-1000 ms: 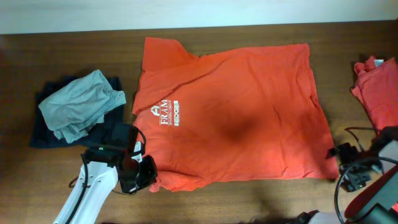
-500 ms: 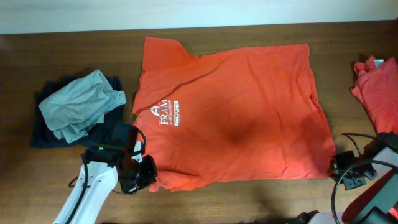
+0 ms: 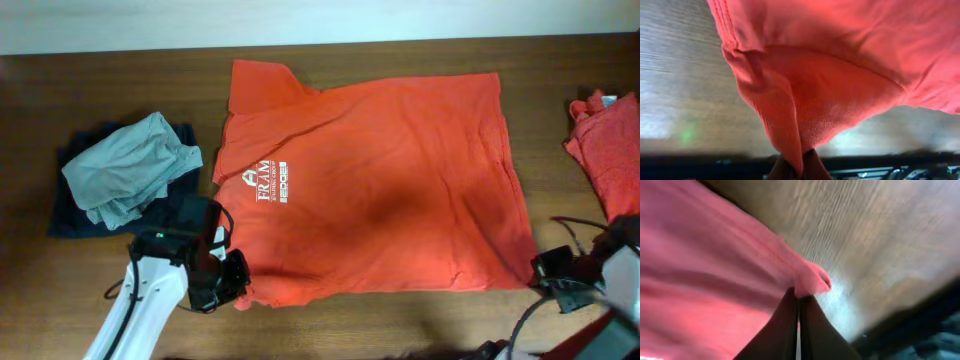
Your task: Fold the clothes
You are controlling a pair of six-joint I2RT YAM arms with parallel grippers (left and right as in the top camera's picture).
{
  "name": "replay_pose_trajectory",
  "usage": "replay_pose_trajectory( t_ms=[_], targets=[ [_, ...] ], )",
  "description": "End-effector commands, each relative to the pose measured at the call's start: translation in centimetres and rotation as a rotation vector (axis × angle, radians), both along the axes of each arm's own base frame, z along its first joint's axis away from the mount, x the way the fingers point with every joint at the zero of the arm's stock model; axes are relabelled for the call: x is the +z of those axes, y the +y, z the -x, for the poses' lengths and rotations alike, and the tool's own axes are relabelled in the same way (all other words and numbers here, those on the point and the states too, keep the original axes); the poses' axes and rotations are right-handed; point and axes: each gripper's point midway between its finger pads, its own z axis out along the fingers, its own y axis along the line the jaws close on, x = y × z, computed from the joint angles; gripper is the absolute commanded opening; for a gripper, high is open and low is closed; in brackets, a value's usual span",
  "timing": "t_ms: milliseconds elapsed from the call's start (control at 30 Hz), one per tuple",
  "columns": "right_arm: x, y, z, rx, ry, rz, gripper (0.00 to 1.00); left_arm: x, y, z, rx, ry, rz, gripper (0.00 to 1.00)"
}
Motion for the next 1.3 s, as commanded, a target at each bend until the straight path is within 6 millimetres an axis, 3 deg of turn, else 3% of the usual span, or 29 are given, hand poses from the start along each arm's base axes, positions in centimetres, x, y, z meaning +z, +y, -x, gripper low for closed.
replay_pose_trajectory(
  t_ms=[0, 133, 267, 467, 700, 900, 1133, 1267],
  targets=[
    [4.0, -1.3, -0.2, 0.03, -0.064, 0.131, 0.04, 1.9, 0.2, -1.1, -0.013, -0.069, -0.005, 0.0],
    [6.7, -0.9, 0.3, 0.028, -0.107, 0.187, 0.04, 3.4, 0.4, -1.3, 0.0, -0.133, -0.009, 0.0],
    [8.3, -0.5, 0.6, 0.028, -0.147, 0.23, 0.04, 5.1, 2.0, -2.3, 0.013, -0.256, -0.094, 0.01],
    [8.0, -1.0, -0.3, 0.045, -0.172, 0.227, 0.04, 5.4, 2.3, -4.3, -0.011, -0.344, -0.119, 0.01],
    [7.9, -0.7, -6.1, 0.175, -0.391, 0.152, 0.04, 5.0, 2.7, -7.5, -0.041, -0.422, -0.171, 0.01],
    [6.5, 0.4, -10.6, 0.266, -0.488, 0.08, 0.04, 5.2, 2.2, -11.1, -0.105, -0.542, -0.177, 0.01],
    [4.9, 1.1, -14.3, 0.314, -0.535, 0.069, 0.04, 5.5, 1.7, -14.7, -0.146, -0.663, -0.187, 0.02],
    [4.8, 1.2, -15.8, 0.322, -0.565, 0.083, 0.04, 4.8, 1.9, -15.4, -0.148, -0.656, -0.211, 0.02]
  ],
)
